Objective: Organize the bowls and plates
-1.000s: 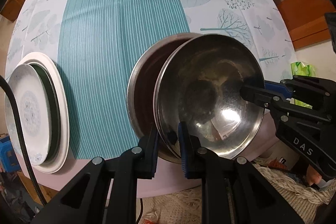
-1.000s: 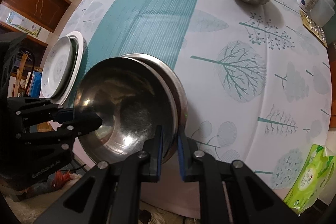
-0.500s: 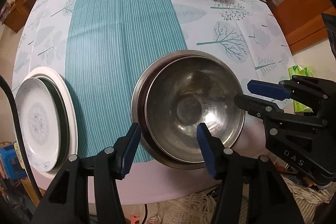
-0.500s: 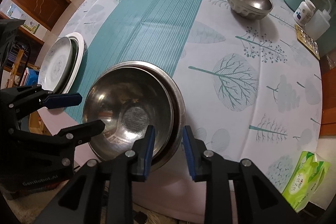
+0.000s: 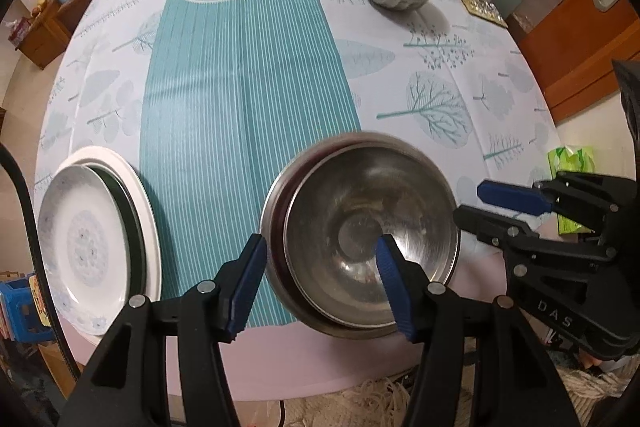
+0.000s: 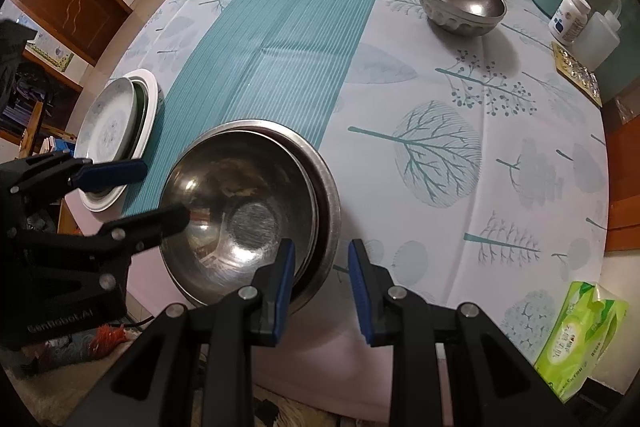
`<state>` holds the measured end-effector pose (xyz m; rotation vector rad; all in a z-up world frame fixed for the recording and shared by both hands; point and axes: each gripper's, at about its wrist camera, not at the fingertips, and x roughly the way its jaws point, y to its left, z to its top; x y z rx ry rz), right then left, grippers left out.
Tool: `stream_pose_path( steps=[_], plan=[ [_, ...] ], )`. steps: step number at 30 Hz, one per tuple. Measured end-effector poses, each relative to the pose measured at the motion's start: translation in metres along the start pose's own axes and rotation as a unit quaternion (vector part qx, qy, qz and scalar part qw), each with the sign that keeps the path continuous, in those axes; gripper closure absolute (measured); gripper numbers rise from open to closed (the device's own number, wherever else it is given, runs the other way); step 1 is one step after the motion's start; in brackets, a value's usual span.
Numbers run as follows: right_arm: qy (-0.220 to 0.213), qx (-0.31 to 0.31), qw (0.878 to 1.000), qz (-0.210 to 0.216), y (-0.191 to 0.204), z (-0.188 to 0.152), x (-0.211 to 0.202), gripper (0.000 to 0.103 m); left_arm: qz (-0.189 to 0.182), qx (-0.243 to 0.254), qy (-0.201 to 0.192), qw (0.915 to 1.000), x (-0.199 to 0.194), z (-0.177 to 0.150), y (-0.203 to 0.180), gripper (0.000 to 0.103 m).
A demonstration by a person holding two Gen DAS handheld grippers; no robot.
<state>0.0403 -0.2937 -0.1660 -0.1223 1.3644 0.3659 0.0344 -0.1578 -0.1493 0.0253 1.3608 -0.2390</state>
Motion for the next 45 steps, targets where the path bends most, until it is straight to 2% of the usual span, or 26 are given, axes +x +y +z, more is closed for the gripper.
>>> stream_pose_path(
  steps=[9,17,19,26,28,31,33,39,42,45],
  plan=[
    [-0.017,0.001,1.000,0.006,-0.005,0.005,-0.013,0.075,0.004,0.004,-0.040,0.9992,-0.021,0.019,-0.001,0.046],
    [-0.053,-0.011,0.998,-0.028,-0.014,0.025,-0.041,0.075,0.027,0.023,-0.082,0.9960,-0.051,0.056,0.000,0.045],
    [-0.067,-0.010,0.997,-0.036,-0.018,0.032,-0.051,0.075,0.032,0.028,-0.095,0.9946,-0.061,0.065,0.000,0.042],
    [-0.111,0.012,0.992,-0.053,-0.042,0.056,-0.087,0.075,0.051,0.061,-0.156,0.9846,-0.102,0.111,-0.007,0.037],
    [-0.125,0.019,0.990,-0.066,-0.051,0.066,-0.099,0.074,0.050,0.068,-0.174,0.9811,-0.113,0.126,-0.010,0.031],
    [-0.147,0.028,0.985,-0.080,-0.062,0.083,-0.115,0.067,0.040,0.076,-0.200,0.9761,-0.130,0.152,-0.016,0.023],
    [-0.161,0.036,0.983,-0.083,-0.070,0.095,-0.125,0.063,0.035,0.080,-0.214,0.9730,-0.137,0.170,-0.020,0.021],
    [-0.200,0.065,0.972,-0.101,-0.093,0.132,-0.148,0.062,0.014,0.081,-0.232,0.9693,-0.131,0.221,-0.032,0.021],
    [-0.209,0.081,0.970,-0.097,-0.103,0.144,-0.149,0.054,0.019,0.085,-0.227,0.9699,-0.114,0.240,-0.038,0.021],
    [-0.206,0.103,0.968,-0.097,-0.117,0.158,-0.141,0.053,0.012,0.092,-0.211,0.9730,-0.091,0.257,-0.045,0.021]
  ],
)
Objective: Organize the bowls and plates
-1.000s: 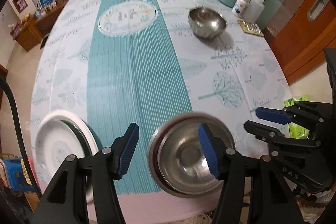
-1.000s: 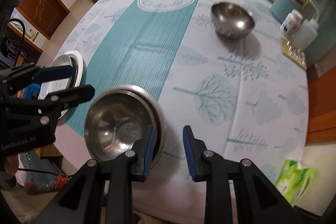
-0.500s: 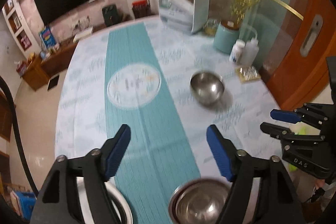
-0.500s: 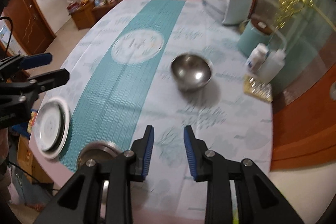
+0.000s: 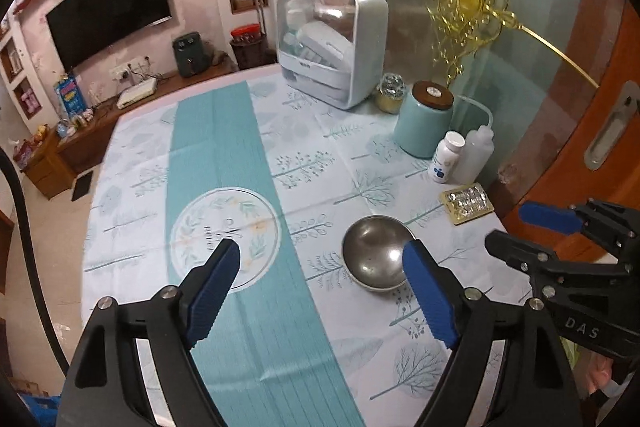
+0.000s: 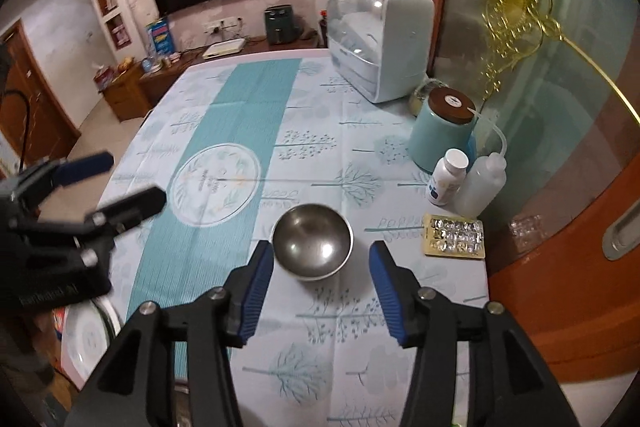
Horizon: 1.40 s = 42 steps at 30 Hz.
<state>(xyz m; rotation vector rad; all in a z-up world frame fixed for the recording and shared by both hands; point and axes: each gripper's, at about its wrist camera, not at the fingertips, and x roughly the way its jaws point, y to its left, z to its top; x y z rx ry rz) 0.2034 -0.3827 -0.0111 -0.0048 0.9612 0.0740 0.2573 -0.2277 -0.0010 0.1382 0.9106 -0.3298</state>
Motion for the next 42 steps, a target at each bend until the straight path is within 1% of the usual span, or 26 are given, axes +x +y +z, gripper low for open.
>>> stream_pose_path(
  steps=[3,6,8,10,15,18,20,21,23,24,25,26,27,28,29,30,33,36,40,42],
  plan=[
    [0.017,0.016,1.000,-0.009,-0.008,0.009,0.024,0.053,-0.009,0.005,0.014,0.9999,0.030,0.004,-0.004,0.020],
    [0.034,0.036,0.999,-0.006,-0.018,0.013,0.048,0.053,-0.009,0.007,0.030,0.9995,0.060,0.005,-0.008,0.020],
    [0.049,0.056,0.997,-0.007,-0.027,0.014,0.069,0.053,-0.012,0.003,0.049,0.9987,0.087,0.005,-0.008,0.020],
    [0.066,0.072,0.995,0.001,-0.034,0.012,0.087,0.053,-0.016,-0.004,0.070,0.9974,0.113,0.002,-0.007,0.021],
    [0.110,0.125,0.986,0.032,-0.052,0.005,0.137,0.053,-0.024,-0.035,0.123,0.9915,0.177,-0.012,0.001,0.021],
    [0.124,0.123,0.984,0.027,-0.053,0.002,0.158,0.053,-0.035,-0.060,0.153,0.9859,0.209,-0.022,0.006,0.021],
    [0.135,0.122,0.983,0.026,-0.054,-0.001,0.172,0.053,-0.047,-0.075,0.165,0.9824,0.222,-0.027,0.008,0.022],
    [0.142,0.123,0.982,0.028,-0.055,-0.003,0.180,0.053,-0.053,-0.081,0.170,0.9807,0.227,-0.029,0.009,0.024],
    [0.161,0.125,0.978,0.034,-0.056,-0.009,0.196,0.053,-0.067,-0.090,0.180,0.9773,0.236,-0.035,0.010,0.032],
    [0.167,0.125,0.977,0.034,-0.056,-0.011,0.201,0.058,-0.075,-0.092,0.187,0.9752,0.240,-0.037,0.010,0.042],
    [0.174,0.123,0.977,0.034,-0.056,-0.013,0.207,0.063,-0.084,-0.093,0.196,0.9726,0.244,-0.039,0.009,0.054],
    [0.184,0.121,0.975,0.035,-0.056,-0.016,0.214,0.073,-0.094,-0.094,0.207,0.9692,0.248,-0.043,0.008,0.061],
    [0.191,0.121,0.973,0.038,-0.056,-0.017,0.218,0.084,-0.098,-0.095,0.216,0.9668,0.250,-0.046,0.008,0.074],
    [0.200,0.123,0.971,0.044,-0.056,-0.020,0.223,0.088,-0.108,-0.100,0.222,0.9639,0.252,-0.049,0.008,0.081],
    [0.202,0.127,0.969,0.057,-0.056,-0.022,0.225,0.091,-0.124,-0.108,0.223,0.9607,0.253,-0.052,0.009,0.086],
    [0.205,0.131,0.967,0.071,-0.055,-0.023,0.226,0.092,-0.134,-0.113,0.224,0.9587,0.252,-0.053,0.008,0.093],
    [0.207,0.129,0.967,0.071,-0.050,-0.023,0.223,0.093,-0.120,-0.109,0.227,0.9604,0.244,-0.053,0.005,0.093],
    [0.204,0.127,0.968,0.072,-0.046,-0.021,0.211,0.094,-0.116,-0.105,0.218,0.9633,0.222,-0.046,0.007,0.093],
    [0.182,0.118,0.972,0.090,-0.037,-0.013,0.179,0.094,-0.116,-0.095,0.188,0.9708,0.178,-0.036,0.011,0.092],
    [0.169,0.107,0.975,0.099,-0.029,-0.011,0.158,0.094,-0.111,-0.089,0.171,0.9751,0.148,-0.036,0.012,0.092]
  ],
)
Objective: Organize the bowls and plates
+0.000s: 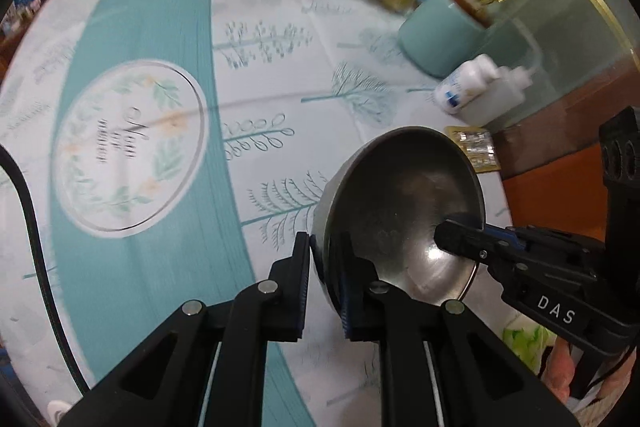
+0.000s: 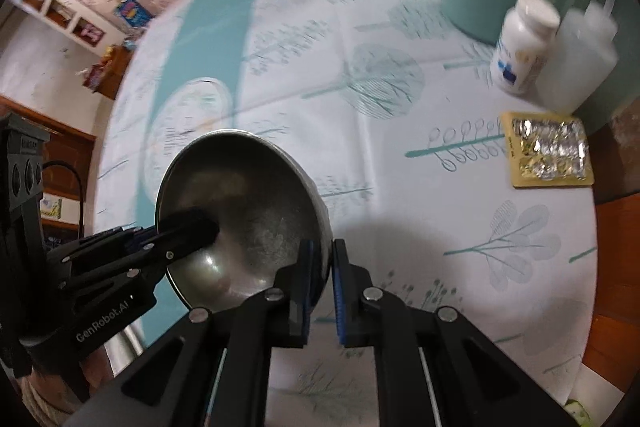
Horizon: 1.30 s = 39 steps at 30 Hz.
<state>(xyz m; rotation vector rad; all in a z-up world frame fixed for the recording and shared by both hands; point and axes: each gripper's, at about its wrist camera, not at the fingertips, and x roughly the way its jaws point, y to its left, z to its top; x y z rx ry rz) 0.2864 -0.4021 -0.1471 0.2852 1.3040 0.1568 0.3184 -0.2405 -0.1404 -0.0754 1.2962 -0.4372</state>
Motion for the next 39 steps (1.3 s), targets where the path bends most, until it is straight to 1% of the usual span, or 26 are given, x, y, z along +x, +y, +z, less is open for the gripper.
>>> stream_pose_path(
  steps=[4,8,10,12,15,18,21,25,27,29,31,34,36,39],
  plan=[
    [-0.021,-0.029,0.999,0.025,0.026,-0.021,-0.036,0.094,0.023,0.013,-0.030,0.9992,-0.055,-0.028,-0.005,0.091],
    [-0.030,-0.072,0.996,0.050,0.056,-0.053,-0.069,0.094,0.045,0.020,-0.055,0.9973,-0.113,-0.073,-0.005,0.091],
    [-0.032,-0.095,0.994,0.053,0.069,-0.070,-0.082,0.094,0.052,0.021,-0.064,0.9964,-0.136,-0.098,-0.007,0.091],
    [-0.034,-0.125,0.990,0.053,0.082,-0.093,-0.093,0.093,0.058,0.022,-0.071,0.9956,-0.150,-0.121,-0.009,0.091],
    [-0.028,-0.162,0.985,0.049,0.099,-0.126,-0.100,0.093,0.065,0.018,-0.072,0.9951,-0.163,-0.164,-0.008,0.091],
    [-0.018,-0.196,0.980,0.039,0.111,-0.158,-0.098,0.093,0.066,0.001,-0.055,0.9963,-0.159,-0.201,-0.002,0.091],
    [-0.004,-0.212,0.977,0.037,0.116,-0.185,-0.090,0.093,0.070,-0.012,-0.030,0.9970,-0.142,-0.230,0.002,0.091],
    [0.024,-0.229,0.973,0.024,0.119,-0.216,-0.067,0.093,0.060,-0.037,0.011,0.9974,-0.114,-0.267,0.013,0.091],
    [0.044,-0.230,0.972,0.019,0.118,-0.228,-0.053,0.093,0.064,-0.044,0.026,0.9967,-0.103,-0.279,0.016,0.091],
    [0.066,-0.227,0.972,0.019,0.115,-0.236,-0.039,0.093,0.070,-0.043,0.042,0.9958,-0.091,-0.287,0.016,0.091],
    [0.077,-0.224,0.971,0.014,0.114,-0.241,-0.031,0.093,0.070,-0.046,0.050,0.9952,-0.082,-0.292,0.016,0.091],
    [0.083,-0.227,0.970,0.000,0.112,-0.247,-0.022,0.093,0.072,-0.044,0.056,0.9948,-0.074,-0.296,0.014,0.091],
    [0.086,-0.226,0.970,-0.004,0.111,-0.248,-0.019,0.090,0.068,-0.046,0.061,0.9948,-0.071,-0.296,0.013,0.091],
    [0.089,-0.227,0.970,-0.013,0.110,-0.250,-0.017,0.090,0.064,-0.048,0.067,0.9946,-0.066,-0.295,0.014,0.091]
  ],
)
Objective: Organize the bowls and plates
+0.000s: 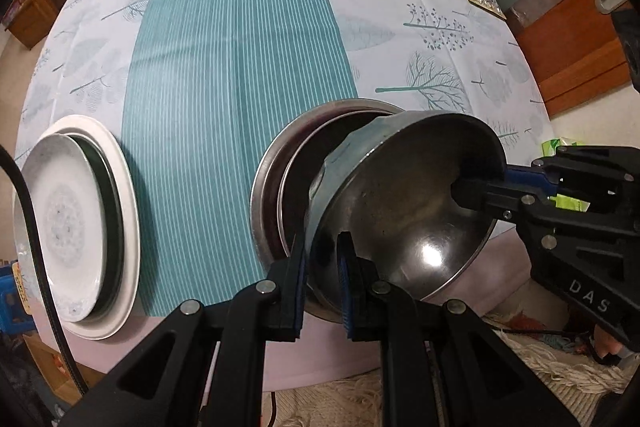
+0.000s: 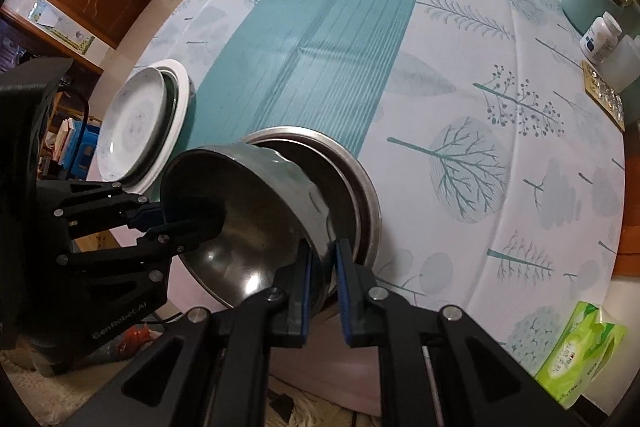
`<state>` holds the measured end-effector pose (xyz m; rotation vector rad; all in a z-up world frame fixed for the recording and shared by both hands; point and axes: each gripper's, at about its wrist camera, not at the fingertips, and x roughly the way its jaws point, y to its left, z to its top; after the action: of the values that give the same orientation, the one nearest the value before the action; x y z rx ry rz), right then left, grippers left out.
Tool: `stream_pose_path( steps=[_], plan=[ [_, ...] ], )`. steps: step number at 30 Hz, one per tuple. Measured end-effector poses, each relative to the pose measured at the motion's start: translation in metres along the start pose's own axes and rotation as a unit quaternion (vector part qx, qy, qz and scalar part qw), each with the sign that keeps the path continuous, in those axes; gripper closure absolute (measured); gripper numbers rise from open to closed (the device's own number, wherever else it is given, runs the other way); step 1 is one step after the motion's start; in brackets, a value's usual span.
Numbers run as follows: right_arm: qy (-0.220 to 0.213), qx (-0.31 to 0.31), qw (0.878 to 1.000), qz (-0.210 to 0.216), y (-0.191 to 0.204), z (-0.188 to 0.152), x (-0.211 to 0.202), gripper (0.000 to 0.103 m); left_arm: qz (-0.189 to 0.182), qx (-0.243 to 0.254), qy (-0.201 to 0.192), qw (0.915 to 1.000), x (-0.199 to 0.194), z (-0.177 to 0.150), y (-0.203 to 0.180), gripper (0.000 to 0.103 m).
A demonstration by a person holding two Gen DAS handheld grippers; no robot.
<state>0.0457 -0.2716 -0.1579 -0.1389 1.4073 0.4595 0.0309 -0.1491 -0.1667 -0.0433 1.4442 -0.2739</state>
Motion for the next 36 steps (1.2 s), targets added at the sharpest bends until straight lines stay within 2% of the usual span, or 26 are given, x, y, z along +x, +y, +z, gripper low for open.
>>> stream_pose_path(
  steps=[2,5,8,10,11,19,26,30,34,36],
  plan=[
    [0.001,0.002,1.000,0.000,0.000,0.000,0.001,0.090,-0.002,-0.001,0.001,1.0000,0.002,0.002,0.001,0.091],
    [0.000,-0.001,1.000,-0.004,0.000,0.000,0.002,0.089,-0.007,-0.007,0.001,0.9999,0.002,0.002,0.003,0.081],
    [-0.007,-0.002,1.000,-0.010,0.001,-0.001,-0.001,0.073,-0.008,-0.010,-0.010,0.9999,-0.002,0.001,0.003,0.067],
    [-0.015,-0.003,1.000,-0.015,0.001,-0.001,-0.004,0.069,-0.003,-0.011,-0.019,0.9998,-0.007,0.001,0.004,0.042],
    [-0.019,-0.005,1.000,-0.019,0.001,-0.001,-0.005,0.069,0.005,-0.012,-0.029,0.9995,-0.012,0.000,0.004,0.038],
    [-0.064,-0.012,0.997,-0.042,0.007,-0.005,-0.023,0.069,0.024,-0.021,-0.085,0.9959,-0.040,-0.004,0.004,0.036],
    [-0.129,-0.001,0.988,-0.080,0.008,-0.004,-0.053,0.068,0.053,-0.045,-0.150,0.9862,-0.080,-0.006,0.004,0.028],
    [-0.172,0.011,0.979,-0.109,0.009,-0.004,-0.077,0.055,0.070,-0.054,-0.188,0.9783,-0.106,-0.004,0.001,0.025],
    [-0.212,0.022,0.968,-0.134,0.012,-0.005,-0.100,0.052,0.082,-0.056,-0.217,0.9712,-0.126,-0.004,-0.006,0.020],
    [-0.235,0.030,0.961,-0.142,0.014,-0.005,-0.112,0.045,0.089,-0.056,-0.232,0.9671,-0.133,-0.004,-0.010,0.016]
  ],
)
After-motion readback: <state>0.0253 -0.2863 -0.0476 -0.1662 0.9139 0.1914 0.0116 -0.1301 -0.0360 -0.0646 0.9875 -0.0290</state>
